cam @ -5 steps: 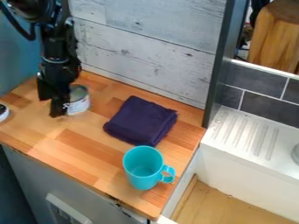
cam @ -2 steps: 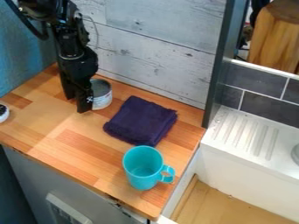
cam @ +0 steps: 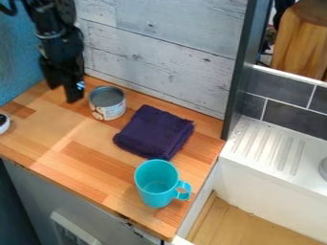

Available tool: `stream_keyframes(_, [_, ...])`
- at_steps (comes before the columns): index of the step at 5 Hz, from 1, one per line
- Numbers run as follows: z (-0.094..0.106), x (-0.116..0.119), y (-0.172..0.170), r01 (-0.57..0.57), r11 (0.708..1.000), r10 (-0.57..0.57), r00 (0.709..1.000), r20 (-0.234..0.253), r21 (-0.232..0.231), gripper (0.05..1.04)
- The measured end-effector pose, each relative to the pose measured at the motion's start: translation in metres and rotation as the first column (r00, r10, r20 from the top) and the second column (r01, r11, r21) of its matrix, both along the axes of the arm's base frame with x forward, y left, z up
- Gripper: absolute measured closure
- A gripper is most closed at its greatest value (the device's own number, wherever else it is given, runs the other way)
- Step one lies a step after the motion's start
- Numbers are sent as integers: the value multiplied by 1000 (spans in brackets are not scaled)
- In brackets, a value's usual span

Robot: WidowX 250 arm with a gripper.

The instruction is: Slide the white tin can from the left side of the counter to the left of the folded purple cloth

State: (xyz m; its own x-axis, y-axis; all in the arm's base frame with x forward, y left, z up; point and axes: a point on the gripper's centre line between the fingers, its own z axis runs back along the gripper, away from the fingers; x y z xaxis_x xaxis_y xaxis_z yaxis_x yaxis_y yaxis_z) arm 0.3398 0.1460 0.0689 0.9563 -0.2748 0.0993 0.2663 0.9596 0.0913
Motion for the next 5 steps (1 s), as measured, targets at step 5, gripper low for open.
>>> stream_keyframes(5, [7, -87, 78, -252, 954, 269, 959, -94, 160, 83])
